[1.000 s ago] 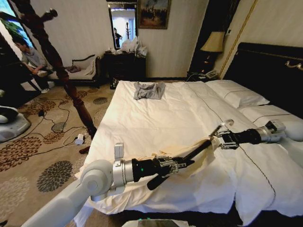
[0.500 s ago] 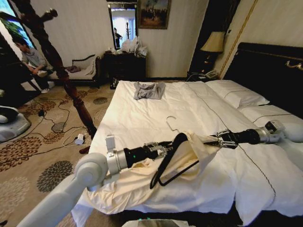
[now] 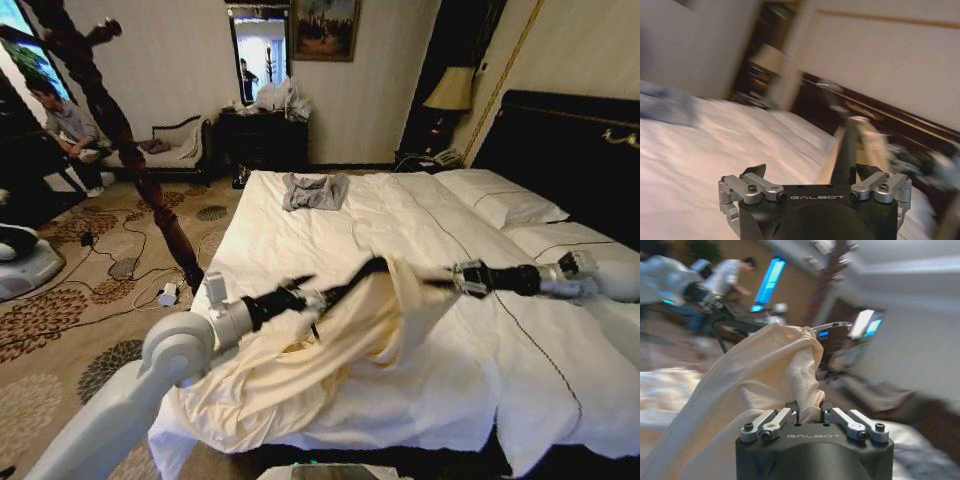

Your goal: Pick up the clothes from the bed and hang them on the clothes hanger.

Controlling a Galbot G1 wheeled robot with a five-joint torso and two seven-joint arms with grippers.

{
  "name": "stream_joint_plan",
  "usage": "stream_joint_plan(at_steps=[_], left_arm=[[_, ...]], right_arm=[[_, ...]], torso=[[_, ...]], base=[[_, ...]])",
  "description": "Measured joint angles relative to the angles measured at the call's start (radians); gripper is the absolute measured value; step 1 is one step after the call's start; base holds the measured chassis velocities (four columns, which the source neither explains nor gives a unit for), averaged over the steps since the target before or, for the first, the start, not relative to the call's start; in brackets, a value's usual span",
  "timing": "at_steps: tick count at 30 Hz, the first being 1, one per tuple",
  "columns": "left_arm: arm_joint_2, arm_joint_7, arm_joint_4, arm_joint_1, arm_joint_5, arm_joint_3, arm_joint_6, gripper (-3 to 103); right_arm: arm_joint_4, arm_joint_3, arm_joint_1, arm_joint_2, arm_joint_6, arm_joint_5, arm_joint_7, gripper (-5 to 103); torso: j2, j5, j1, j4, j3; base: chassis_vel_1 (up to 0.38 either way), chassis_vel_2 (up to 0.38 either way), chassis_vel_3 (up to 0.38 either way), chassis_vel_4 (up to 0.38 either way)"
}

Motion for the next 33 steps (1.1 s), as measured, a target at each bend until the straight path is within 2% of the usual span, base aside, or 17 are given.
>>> stream_joint_plan(at_steps=[1, 2, 4, 6, 11, 13, 15, 20, 24, 26, 29, 33], left_arm=[[0.000, 0.000, 0.000, 0.000, 0.000, 0.000, 0.000, 100], [-0.023, -0.042, 0.019, 0.025, 0.001, -0.054, -0.004, 100], [-0.054, -0.081, 0.051, 0.065, -0.009, -0.124, -0.007, 100], [-0.074, -0.095, 0.079, 0.109, -0.019, -0.176, -0.007, 100], [-0.092, -0.123, 0.138, 0.159, -0.005, -0.213, 0.001, 100], [-0.113, -0.185, 0.177, 0.182, -0.001, -0.209, 0.028, 100], [-0.150, -0.219, 0.203, 0.213, 0.006, -0.172, 0.047, 100], [-0.213, -0.224, 0.240, 0.232, 0.053, -0.103, 0.058, 100], [-0.273, -0.225, 0.323, 0.162, 0.108, -0.011, 0.078, 100], [-0.277, -0.223, 0.341, 0.144, 0.131, 0.010, 0.081, 100], [-0.276, -0.152, 0.432, 0.067, 0.267, 0.128, 0.076, 100], [-0.285, -0.073, 0.496, 0.008, 0.288, 0.216, 0.066, 100]], right_arm=[[0.000, 0.000, 0.000, 0.000, 0.000, 0.000, 0.000, 18], [-0.001, 0.013, -0.002, 0.024, 0.028, -0.034, 0.033, 18], [0.000, 0.033, -0.010, 0.051, 0.057, -0.073, 0.047, 18], [0.007, 0.039, -0.023, 0.064, 0.076, -0.084, 0.042, 18], [0.016, 0.036, -0.031, 0.068, 0.112, -0.109, 0.002, 18], [0.030, 0.030, -0.031, 0.058, 0.133, -0.127, -0.012, 18], [0.050, 0.023, -0.024, 0.045, 0.139, -0.129, -0.014, 18], [0.073, 0.014, -0.012, 0.022, 0.140, -0.136, -0.014, 18], [0.101, 0.000, -0.012, -0.012, 0.139, -0.140, -0.010, 18], [0.103, -0.002, -0.012, -0.015, 0.138, -0.142, -0.009, 18], [0.115, -0.012, -0.009, -0.025, 0.135, -0.145, -0.001, 18], [0.125, -0.013, -0.006, -0.032, 0.133, -0.132, 0.005, 18]], torso=[[0.000, 0.0000, 0.000, 0.0000, 0.000], [0.000, 0.0000, 0.000, -0.0002, 0.000], [0.000, 0.0000, 0.000, 0.0000, 0.000], [0.000, 0.0000, 0.000, -0.0001, 0.000], [0.000, -0.0001, 0.000, -0.0001, 0.000], [0.000, 0.0001, 0.000, -0.0003, 0.000], [0.000, 0.0000, 0.000, 0.0001, 0.000], [0.000, 0.0001, 0.000, -0.0001, 0.000], [0.000, 0.0001, 0.000, -0.0002, 0.000], [0.000, 0.0001, 0.000, -0.0003, 0.000], [0.000, 0.0004, 0.000, -0.0003, 0.000], [0.000, 0.0002, 0.000, -0.0001, 0.000]], base=[[0.000, 0.000, 0.000, 0.000], [0.000, 0.000, 0.000, 0.000], [0.000, 0.000, 0.000, 0.000], [0.000, 0.000, 0.000, 0.000], [0.000, 0.000, 0.000, 0.000], [0.000, 0.000, 0.000, 0.000], [0.000, 0.000, 0.000, 0.000], [0.000, 0.000, 0.000, 0.000], [0.000, 0.000, 0.000, 0.000], [0.000, 0.000, 0.000, 0.000], [0.000, 0.000, 0.000, 0.000], [0.000, 0.000, 0.000, 0.000]])
